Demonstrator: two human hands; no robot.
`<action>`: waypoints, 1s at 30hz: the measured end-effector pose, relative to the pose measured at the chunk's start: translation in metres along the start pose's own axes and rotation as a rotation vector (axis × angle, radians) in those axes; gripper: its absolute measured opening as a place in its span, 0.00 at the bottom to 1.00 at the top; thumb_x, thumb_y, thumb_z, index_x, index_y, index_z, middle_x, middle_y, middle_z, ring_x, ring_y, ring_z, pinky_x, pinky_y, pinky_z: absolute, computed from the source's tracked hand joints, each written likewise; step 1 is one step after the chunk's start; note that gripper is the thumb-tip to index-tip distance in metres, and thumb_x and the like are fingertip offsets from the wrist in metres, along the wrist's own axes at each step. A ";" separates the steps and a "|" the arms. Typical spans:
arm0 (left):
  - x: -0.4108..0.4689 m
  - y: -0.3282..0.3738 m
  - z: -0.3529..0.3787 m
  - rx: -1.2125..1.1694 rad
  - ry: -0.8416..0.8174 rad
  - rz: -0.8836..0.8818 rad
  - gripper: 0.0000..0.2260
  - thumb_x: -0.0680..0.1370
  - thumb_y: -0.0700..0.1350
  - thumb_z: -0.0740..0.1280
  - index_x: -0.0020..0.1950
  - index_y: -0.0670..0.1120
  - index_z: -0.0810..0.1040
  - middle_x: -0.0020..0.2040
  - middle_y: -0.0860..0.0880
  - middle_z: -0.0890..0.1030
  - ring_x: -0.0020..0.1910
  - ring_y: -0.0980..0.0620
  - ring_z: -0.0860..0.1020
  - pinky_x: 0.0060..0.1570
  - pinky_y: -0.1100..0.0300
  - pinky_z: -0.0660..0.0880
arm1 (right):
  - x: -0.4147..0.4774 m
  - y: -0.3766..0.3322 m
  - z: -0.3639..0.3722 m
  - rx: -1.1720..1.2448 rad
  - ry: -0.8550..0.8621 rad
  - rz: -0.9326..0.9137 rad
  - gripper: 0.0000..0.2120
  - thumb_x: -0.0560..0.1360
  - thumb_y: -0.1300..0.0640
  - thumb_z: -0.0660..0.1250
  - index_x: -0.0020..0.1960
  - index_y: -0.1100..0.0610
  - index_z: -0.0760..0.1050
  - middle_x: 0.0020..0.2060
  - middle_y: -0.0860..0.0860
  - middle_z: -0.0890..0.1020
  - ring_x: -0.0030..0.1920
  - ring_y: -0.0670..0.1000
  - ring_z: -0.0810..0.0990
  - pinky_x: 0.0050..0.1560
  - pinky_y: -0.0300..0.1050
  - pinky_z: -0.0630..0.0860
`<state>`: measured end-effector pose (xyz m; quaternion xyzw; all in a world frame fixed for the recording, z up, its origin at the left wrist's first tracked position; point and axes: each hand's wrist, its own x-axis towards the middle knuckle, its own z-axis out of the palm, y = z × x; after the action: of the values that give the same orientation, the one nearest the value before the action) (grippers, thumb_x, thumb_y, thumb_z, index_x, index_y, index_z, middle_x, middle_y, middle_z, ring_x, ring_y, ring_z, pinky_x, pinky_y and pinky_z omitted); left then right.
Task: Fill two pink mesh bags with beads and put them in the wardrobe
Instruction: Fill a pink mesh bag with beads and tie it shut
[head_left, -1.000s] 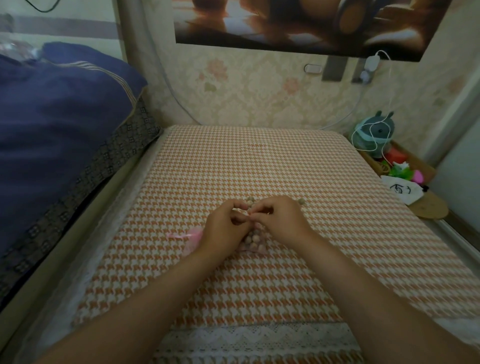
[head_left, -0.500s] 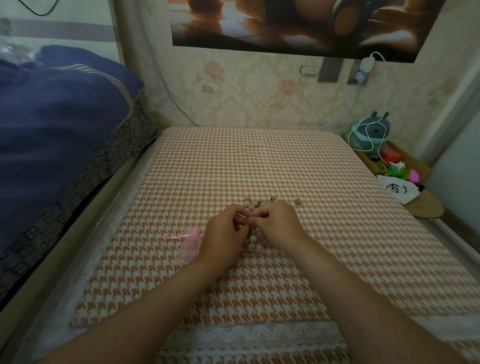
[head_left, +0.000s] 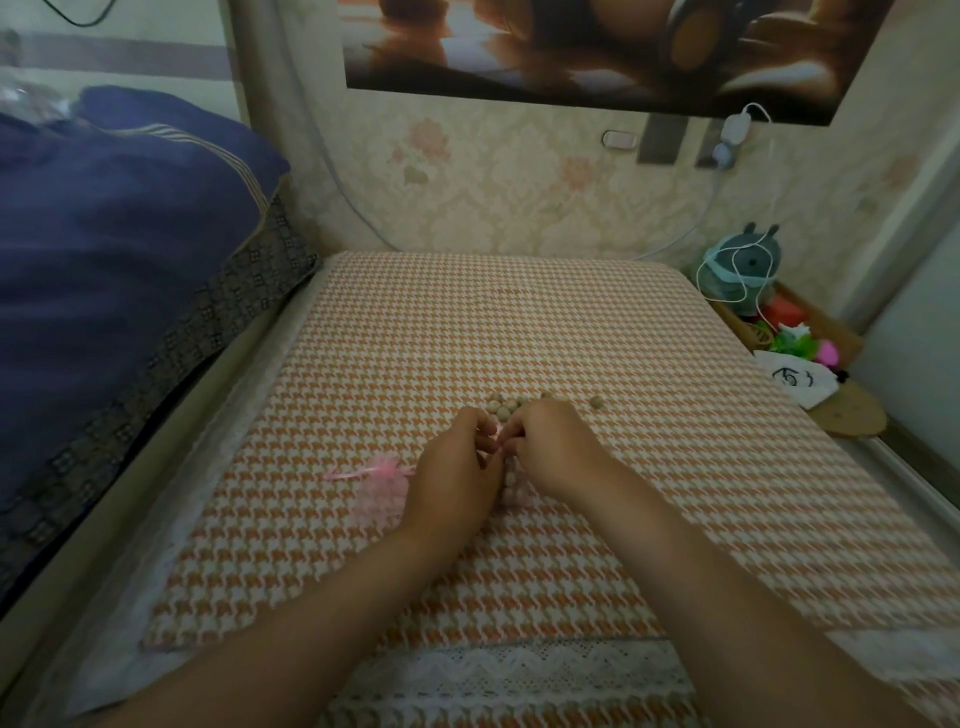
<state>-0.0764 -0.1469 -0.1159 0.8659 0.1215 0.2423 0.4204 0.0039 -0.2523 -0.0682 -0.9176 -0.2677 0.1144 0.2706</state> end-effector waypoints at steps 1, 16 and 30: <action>-0.003 0.001 0.001 0.003 -0.003 0.003 0.09 0.75 0.44 0.70 0.49 0.53 0.71 0.41 0.56 0.79 0.37 0.61 0.77 0.35 0.61 0.75 | 0.002 0.000 0.001 -0.029 0.006 -0.008 0.09 0.78 0.62 0.66 0.48 0.58 0.86 0.42 0.56 0.86 0.36 0.50 0.81 0.35 0.37 0.76; -0.007 0.001 0.006 -0.009 0.061 0.006 0.12 0.71 0.40 0.74 0.46 0.50 0.73 0.48 0.54 0.70 0.38 0.56 0.76 0.37 0.62 0.75 | -0.004 -0.001 -0.008 -0.083 -0.073 -0.022 0.08 0.78 0.63 0.67 0.48 0.62 0.84 0.40 0.56 0.83 0.36 0.53 0.81 0.40 0.51 0.82; -0.009 0.001 0.007 0.027 0.136 -0.052 0.02 0.71 0.47 0.75 0.43 0.50 0.86 0.40 0.54 0.82 0.41 0.55 0.79 0.46 0.53 0.77 | -0.013 -0.005 -0.020 0.302 -0.256 0.181 0.12 0.84 0.58 0.60 0.50 0.64 0.79 0.29 0.54 0.77 0.27 0.47 0.78 0.30 0.43 0.81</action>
<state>-0.0805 -0.1555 -0.1219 0.8497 0.1753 0.2878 0.4056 -0.0024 -0.2646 -0.0478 -0.8649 -0.1962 0.2927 0.3575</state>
